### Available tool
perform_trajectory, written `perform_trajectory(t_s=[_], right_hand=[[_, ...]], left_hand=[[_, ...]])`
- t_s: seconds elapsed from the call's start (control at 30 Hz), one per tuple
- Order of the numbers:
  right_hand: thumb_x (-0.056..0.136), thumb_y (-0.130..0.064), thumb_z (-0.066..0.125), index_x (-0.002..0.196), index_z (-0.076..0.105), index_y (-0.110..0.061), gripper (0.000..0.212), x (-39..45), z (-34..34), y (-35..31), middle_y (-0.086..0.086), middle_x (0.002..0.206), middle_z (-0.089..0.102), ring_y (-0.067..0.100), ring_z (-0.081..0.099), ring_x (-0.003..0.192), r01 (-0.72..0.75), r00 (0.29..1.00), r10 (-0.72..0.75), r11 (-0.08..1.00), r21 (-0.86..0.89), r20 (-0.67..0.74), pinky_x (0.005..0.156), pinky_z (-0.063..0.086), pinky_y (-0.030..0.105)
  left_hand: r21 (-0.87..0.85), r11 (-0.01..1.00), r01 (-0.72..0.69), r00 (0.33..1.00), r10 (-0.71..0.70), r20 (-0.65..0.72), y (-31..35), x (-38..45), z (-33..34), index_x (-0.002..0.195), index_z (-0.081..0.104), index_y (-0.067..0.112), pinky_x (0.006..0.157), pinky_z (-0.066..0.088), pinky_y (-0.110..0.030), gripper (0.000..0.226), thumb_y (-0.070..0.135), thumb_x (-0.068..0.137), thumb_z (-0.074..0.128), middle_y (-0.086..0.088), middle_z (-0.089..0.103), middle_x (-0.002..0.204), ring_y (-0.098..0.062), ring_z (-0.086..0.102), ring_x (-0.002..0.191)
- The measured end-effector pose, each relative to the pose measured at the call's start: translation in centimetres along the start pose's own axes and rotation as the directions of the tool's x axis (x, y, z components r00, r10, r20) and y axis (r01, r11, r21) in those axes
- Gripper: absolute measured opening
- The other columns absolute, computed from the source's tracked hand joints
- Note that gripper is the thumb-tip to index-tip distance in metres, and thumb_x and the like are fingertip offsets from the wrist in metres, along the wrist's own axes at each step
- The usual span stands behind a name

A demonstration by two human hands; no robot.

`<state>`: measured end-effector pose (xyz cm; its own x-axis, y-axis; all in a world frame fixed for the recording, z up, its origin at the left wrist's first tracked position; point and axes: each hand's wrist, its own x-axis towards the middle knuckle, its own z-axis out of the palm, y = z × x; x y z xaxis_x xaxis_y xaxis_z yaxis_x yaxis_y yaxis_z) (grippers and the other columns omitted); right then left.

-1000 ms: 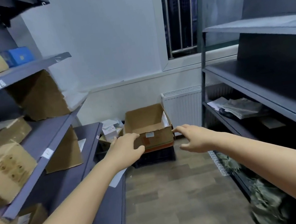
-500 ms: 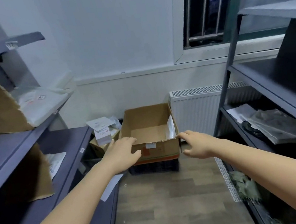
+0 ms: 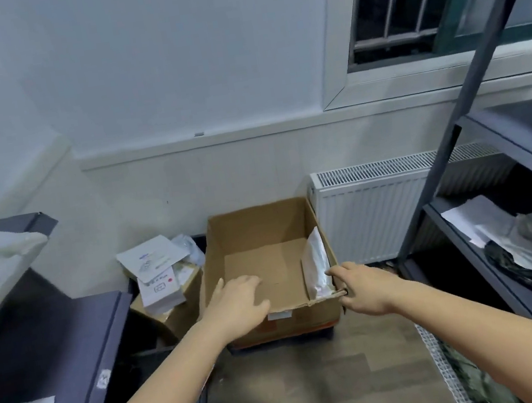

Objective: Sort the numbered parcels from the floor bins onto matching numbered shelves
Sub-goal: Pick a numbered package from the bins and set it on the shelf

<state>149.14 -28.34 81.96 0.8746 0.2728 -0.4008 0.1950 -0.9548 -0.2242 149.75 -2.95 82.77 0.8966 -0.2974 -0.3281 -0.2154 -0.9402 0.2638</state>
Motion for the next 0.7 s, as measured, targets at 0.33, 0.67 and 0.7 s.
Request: perform_trajectory(t_s=[0.33,0.67,0.7], right_hand=[[0.095,-0.026,0.05,0.15,0.027,-0.019,0.06,17.2,-0.5,3.5,0.005,0.151,0.034,0.027,0.041,0.133,-0.027,0.993,0.02,0.998,0.059,0.119,0.1,0.043,0.038],[0.096,-0.029,0.05,0.149,0.027,-0.016,0.059,34.2,2.2,9.9,0.008,0.145,0.038,0.028,0.043,0.129,-0.009,0.943,0.005,1.0,0.01,0.331,0.098,0.045,0.041],[0.096,-0.029,0.05,0.148,0.028,-0.016,0.058,35.7,2.7,10.6,0.009,0.145,0.04,0.029,0.043,0.128,-0.009,0.939,0.013,1.0,-0.012,0.344,0.098,0.045,0.041]], left_hand=[[0.026,0.999,-0.034,0.988,0.029,0.151,-5.0,17.5,-1.0,0.147,0.037,0.021,0.117,0.021,-0.043,0.054,0.041,0.097,0.043,-0.004,0.043,0.147,-0.022,0.039,0.135],[-0.116,0.989,0.091,0.947,-0.05,0.318,-8.3,32.0,3.1,0.145,0.038,0.021,0.102,0.039,-0.035,0.052,0.039,0.097,0.044,-0.004,0.048,0.14,-0.023,0.047,0.124],[-0.123,0.987,0.099,0.941,-0.053,0.334,-8.5,33.3,3.5,0.145,0.038,0.02,0.1,0.04,-0.035,0.051,0.039,0.098,0.044,-0.005,0.048,0.138,-0.024,0.049,0.121]])
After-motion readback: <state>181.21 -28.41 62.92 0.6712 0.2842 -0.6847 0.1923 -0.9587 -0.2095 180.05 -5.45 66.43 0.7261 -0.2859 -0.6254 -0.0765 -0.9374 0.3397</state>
